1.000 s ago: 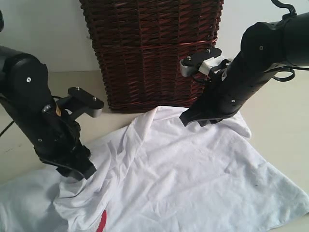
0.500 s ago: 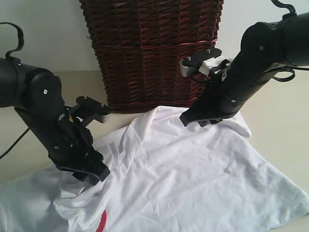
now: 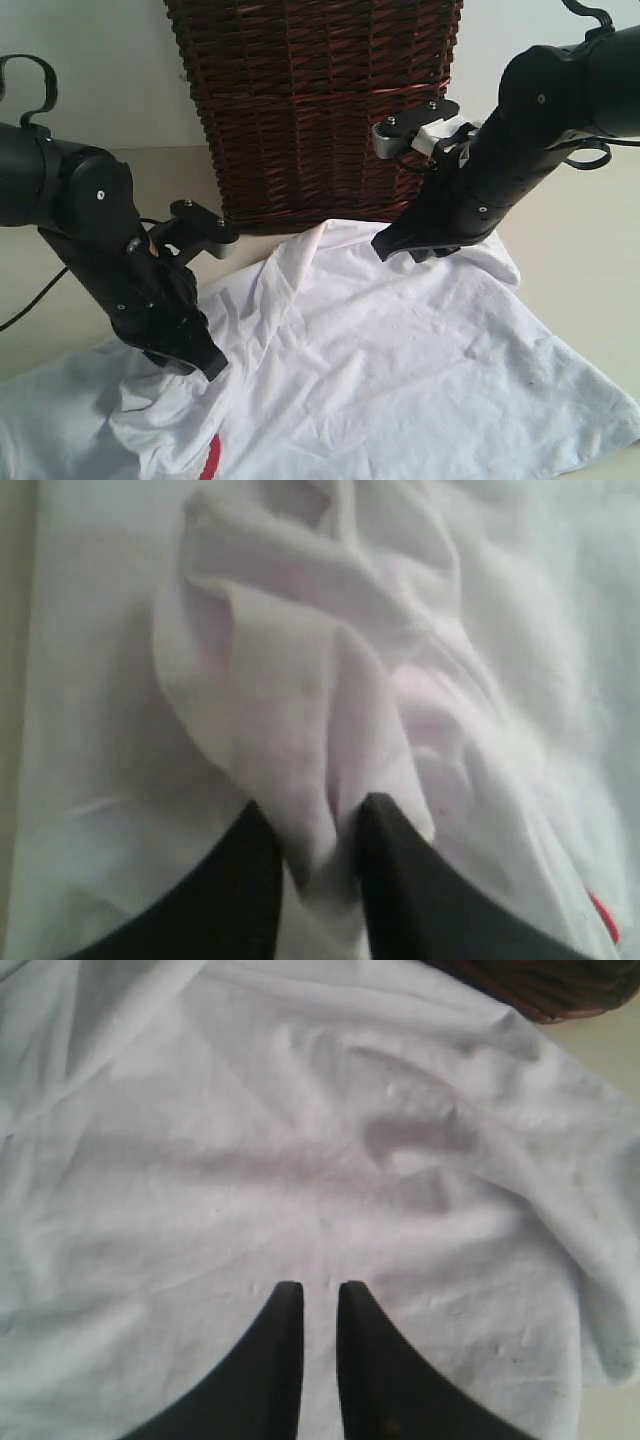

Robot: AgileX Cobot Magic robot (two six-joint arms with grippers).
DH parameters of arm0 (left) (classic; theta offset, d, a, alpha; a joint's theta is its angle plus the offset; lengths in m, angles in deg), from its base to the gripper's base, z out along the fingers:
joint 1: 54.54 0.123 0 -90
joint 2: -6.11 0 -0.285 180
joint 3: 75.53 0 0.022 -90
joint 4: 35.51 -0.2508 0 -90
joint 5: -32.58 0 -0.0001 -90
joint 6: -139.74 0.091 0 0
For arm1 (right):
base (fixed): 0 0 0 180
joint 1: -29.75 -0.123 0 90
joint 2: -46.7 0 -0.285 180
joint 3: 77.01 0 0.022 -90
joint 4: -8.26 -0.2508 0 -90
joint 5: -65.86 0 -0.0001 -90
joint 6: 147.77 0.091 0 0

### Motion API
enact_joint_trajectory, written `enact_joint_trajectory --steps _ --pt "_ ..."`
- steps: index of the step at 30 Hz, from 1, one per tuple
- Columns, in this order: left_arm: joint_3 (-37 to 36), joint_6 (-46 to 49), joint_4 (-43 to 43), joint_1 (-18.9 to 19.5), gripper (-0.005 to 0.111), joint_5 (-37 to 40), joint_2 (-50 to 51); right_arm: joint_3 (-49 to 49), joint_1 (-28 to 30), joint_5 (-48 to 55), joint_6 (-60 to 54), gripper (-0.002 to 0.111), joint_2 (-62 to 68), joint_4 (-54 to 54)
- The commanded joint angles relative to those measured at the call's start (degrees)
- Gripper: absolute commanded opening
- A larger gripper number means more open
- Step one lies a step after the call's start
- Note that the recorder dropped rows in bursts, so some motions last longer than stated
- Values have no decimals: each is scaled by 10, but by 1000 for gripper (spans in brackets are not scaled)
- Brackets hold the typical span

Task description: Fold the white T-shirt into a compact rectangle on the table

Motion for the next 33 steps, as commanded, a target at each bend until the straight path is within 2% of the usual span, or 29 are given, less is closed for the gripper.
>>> enact_joint_trajectory --steps 1,5,9,12,17,21,24,27,29,33 --pt "-1 2 -2 -3 1 8 0 -2 3 -1 -4 15 -2 -2" --pt "4 3 -19 -3 0 22 -9 -2 3 2 -4 15 -2 -2" --pt "46 -10 -97 -3 0 81 -42 -2 3 3 -4 15 -2 -2" --pt "76 -56 -214 -3 0 102 -73 -2 3 3 -4 15 -2 -2" --pt "107 -163 -464 -3 0 108 -85 -2 3 3 -4 15 -2 -2" --pt "109 -254 -681 -3 0 61 -77 -2 3 5 -4 15 -2 -6" --pt "110 -283 -795 1 0 27 -62 -2 2 6 -4 15 -2 -6" --pt "110 -283 -862 20 0 -31 -40 -2 2 10 -4 15 -2 -10" --pt "110 -286 -875 36 0 -71 -26 -2 2 12 -4 15 -2 -12" --pt "110 -352 -909 81 2 -125 10 -2 2 15 -4 15 -2 -12"
